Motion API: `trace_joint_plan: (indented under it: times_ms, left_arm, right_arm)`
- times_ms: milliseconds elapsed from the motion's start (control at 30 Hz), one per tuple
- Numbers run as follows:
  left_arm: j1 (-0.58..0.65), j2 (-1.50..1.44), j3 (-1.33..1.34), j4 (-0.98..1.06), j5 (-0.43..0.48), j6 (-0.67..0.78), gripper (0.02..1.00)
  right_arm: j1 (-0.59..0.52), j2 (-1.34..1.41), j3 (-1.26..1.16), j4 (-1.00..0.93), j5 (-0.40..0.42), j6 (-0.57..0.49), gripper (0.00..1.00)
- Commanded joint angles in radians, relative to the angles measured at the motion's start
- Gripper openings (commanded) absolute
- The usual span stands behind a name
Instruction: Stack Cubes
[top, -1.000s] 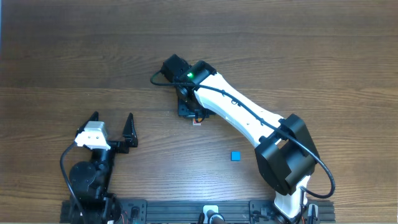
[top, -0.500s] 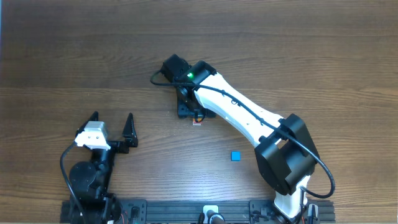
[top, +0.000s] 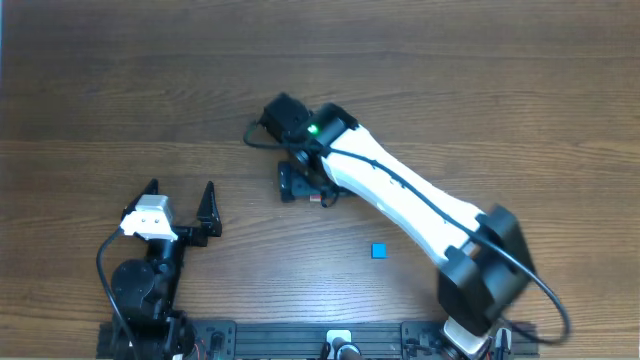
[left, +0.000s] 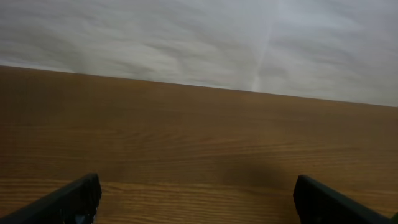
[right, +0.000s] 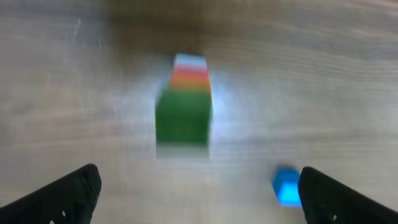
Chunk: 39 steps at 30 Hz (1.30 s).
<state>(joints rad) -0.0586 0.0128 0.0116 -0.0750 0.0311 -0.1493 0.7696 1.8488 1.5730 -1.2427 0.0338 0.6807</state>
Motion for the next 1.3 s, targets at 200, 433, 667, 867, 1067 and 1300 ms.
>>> trace_joint_plan:
  times_ms: [200, 433, 667, 867, 1067, 1300]
  left_arm:
    - [0.006, -0.006, -0.006, -0.001, 0.013, 0.015, 1.000]
    - [0.006, -0.006, -0.006, -0.001, 0.013, 0.015, 1.000]
    - [0.006, -0.006, -0.006, -0.001, 0.013, 0.015, 1.000]
    - [0.006, -0.006, -0.006, -0.001, 0.013, 0.015, 1.000]
    - [0.006, -0.006, -0.006, -0.001, 0.013, 0.015, 1.000]
    - [0.006, -0.006, -0.006, -0.001, 0.013, 0.015, 1.000]
  right_arm:
    - [0.030, -0.384, -0.420, 0.021, 0.034, 0.082, 0.993]
    - [-0.025, -0.542, -0.774, 0.216, -0.015, 0.133, 0.993]
    - [-0.045, -0.540, -0.935, 0.452, -0.064, 0.054, 0.993]
    - [-0.067, -0.539, -0.961, 0.511, -0.062, 0.016, 0.993]
    - [-0.087, -0.503, -0.962, 0.542, -0.038, -0.026, 0.993]
    - [-0.123, -0.419, -0.955, 0.582, -0.025, -0.055, 0.993]
